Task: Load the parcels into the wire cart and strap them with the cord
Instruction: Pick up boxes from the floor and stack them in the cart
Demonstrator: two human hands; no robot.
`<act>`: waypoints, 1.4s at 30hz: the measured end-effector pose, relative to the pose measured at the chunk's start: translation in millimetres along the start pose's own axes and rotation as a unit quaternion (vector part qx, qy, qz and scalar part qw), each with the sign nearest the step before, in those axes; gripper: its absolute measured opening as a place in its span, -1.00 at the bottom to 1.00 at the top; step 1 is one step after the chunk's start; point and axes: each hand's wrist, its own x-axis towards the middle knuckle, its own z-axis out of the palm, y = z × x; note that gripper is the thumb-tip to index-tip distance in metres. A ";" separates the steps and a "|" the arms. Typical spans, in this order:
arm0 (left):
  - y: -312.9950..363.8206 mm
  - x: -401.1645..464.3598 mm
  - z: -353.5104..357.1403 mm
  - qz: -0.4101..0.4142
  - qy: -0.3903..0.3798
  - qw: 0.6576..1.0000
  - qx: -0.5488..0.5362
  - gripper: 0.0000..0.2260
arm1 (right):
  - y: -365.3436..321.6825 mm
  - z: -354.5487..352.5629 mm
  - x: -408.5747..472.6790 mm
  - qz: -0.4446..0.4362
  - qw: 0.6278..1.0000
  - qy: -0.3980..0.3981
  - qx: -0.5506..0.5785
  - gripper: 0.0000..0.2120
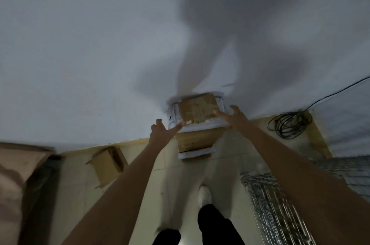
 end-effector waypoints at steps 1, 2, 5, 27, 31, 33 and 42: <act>0.5 10.9 5.0 -0.029 0.002 0.999 -0.024 -0.15 | -0.6 1.8 13.9 0.010 1.000 -0.005 0.017 0.30; -0.6 22.7 10.2 -0.059 0.003 0.997 -0.054 -0.18 | 1.1 3.7 25.8 0.017 0.999 -0.013 0.043 0.33; -2.2 48.9 22.6 -0.116 -0.023 0.986 -0.117 -0.43 | 10.8 6.9 52.0 0.039 0.995 -0.030 0.086 0.09; 9.1 64.8 35.8 0.174 0.068 0.956 0.227 -0.47 | 1.3 20.8 61.0 -0.180 0.922 0.100 -0.327 -0.08; 13.1 64.1 27.9 0.155 0.049 0.965 0.205 -0.44 | -16.3 30.4 51.3 -0.297 0.825 0.112 -0.468 -0.01; 7.0 63.7 19.5 0.146 0.047 0.970 0.187 -0.45 | -25.1 37.3 51.1 -0.316 0.796 0.101 -0.506 -0.06; -48.1 66.1 -24.4 0.114 0.049 0.978 0.169 -0.53 | -40.8 67.4 47.2 -0.377 0.729 0.059 -0.568 -0.15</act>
